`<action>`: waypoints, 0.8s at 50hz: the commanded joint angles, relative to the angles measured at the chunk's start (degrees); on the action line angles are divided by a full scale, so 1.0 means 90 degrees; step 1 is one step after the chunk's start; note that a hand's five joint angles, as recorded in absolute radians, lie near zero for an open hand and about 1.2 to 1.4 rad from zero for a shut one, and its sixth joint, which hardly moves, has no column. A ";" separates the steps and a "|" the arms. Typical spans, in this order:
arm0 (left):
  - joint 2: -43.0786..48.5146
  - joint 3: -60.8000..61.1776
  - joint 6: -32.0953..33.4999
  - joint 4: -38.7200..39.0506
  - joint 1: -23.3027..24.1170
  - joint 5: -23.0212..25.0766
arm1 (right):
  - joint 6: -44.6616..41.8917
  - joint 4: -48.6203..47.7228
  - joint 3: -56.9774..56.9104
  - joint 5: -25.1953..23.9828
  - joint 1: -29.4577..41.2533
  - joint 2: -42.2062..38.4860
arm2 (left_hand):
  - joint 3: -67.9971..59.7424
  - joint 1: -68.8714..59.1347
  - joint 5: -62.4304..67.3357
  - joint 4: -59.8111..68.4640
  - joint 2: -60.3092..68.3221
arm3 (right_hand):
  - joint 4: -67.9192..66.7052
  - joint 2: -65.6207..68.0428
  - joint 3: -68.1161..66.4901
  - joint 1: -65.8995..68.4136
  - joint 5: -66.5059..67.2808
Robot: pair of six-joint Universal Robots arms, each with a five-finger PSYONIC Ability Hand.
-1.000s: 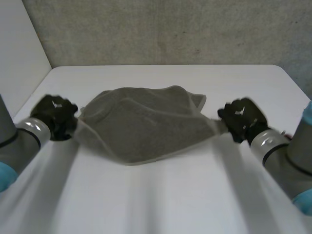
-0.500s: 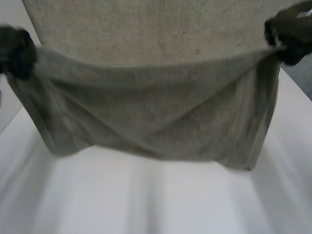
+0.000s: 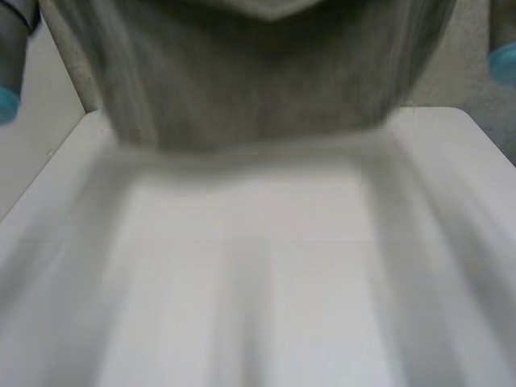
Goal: Fold the towel.
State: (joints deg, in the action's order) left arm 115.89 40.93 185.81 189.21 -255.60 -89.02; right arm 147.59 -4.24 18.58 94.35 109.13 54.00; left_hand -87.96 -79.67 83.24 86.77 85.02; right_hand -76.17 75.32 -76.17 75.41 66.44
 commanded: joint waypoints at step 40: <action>-0.1984 0.7999 -0.0714 0.3226 -0.1219 0.2742 | -0.0481 0.0520 0.7897 -0.2485 -0.1891 0.2965 | 0.0885 -0.0036 -0.1471 -0.0752 -0.0558 | -0.0425 0.0520 -0.0425 0.0510 0.0396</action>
State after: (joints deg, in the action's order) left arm 108.62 107.19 179.92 219.70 -264.85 -66.36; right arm 143.12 -3.83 87.40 73.16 94.41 69.58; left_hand -88.08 -79.69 83.24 86.77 85.53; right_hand -76.17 75.52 -76.22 75.41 66.45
